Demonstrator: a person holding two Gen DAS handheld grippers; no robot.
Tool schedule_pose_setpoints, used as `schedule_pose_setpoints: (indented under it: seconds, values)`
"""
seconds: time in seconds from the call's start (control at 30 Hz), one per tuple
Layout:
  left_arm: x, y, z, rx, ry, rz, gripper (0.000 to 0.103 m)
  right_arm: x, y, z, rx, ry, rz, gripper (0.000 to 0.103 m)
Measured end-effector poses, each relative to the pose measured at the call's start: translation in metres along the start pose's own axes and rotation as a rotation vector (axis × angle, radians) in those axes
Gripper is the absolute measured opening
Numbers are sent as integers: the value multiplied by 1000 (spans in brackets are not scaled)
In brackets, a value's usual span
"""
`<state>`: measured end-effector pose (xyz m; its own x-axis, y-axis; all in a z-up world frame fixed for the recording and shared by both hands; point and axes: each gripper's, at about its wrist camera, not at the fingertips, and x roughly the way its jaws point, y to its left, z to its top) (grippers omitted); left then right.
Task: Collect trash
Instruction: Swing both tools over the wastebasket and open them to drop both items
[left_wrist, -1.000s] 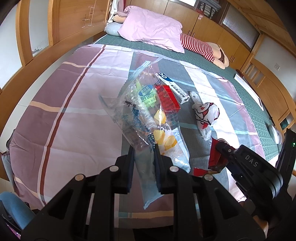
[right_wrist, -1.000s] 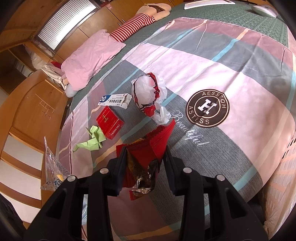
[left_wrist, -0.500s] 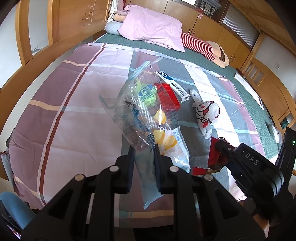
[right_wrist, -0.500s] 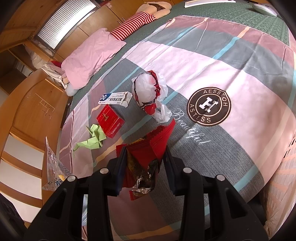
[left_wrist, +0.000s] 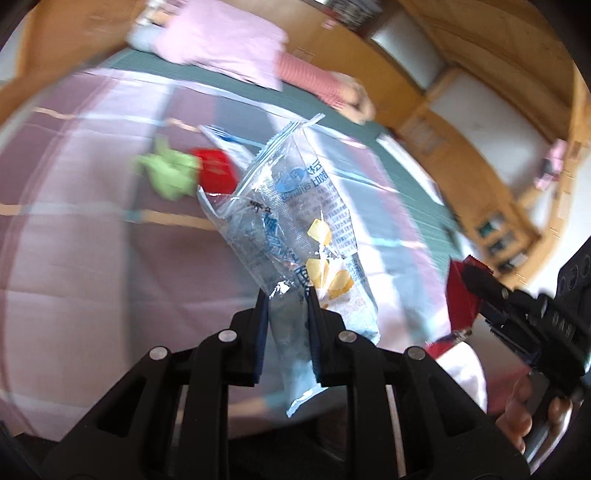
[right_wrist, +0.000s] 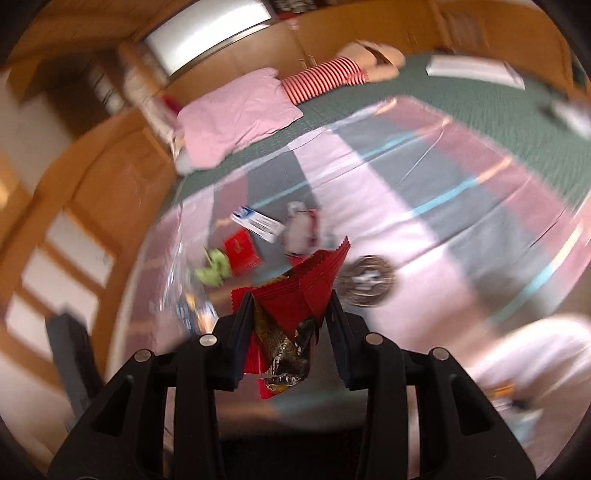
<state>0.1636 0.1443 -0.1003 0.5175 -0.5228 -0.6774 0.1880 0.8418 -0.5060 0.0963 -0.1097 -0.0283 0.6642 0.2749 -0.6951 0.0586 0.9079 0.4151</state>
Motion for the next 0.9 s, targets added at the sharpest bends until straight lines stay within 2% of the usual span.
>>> schedule_pose_setpoints:
  seconds: [0.1, 0.2, 0.27, 0.33, 0.4, 0.5, 0.63, 0.77, 0.8, 0.83, 0.9]
  values:
    - [5, -24, -9, 62, 32, -95, 20, -33, -44, -16, -40, 65, -66, 39]
    - [8, -57, -22, 153, 67, -181, 20, -48, -87, -44, -43, 162, -186, 42]
    - [11, -83, -34, 225, 92, -216, 20, -53, -113, -59, -10, 226, -230, 56]
    - [14, -110, -49, 294, 122, -243, 20, -62, -138, -66, 72, 244, -253, 59]
    - [14, -137, -65, 361, 146, -275, 20, -79, -156, -65, 152, 200, -267, 60]
    - [12, -162, -83, 432, 168, -320, 20, -106, -168, -57, 200, 102, -299, 66]
    - [16, -193, -106, 521, 206, -389, 21, -125, -170, -47, 215, 21, -299, 67]
    - [22, -213, -128, 606, 251, -442, 25, -133, -172, -40, 203, -13, -310, 67]
    - [22, -215, -132, 617, 258, -454, 37, -133, -173, -40, 199, -16, -312, 67]
    - [23, -217, -136, 623, 268, -472, 62, -133, -172, -40, 196, -21, -317, 67]
    - [23, -219, -138, 628, 277, -479, 91, -133, -174, -37, 197, -26, -316, 67]
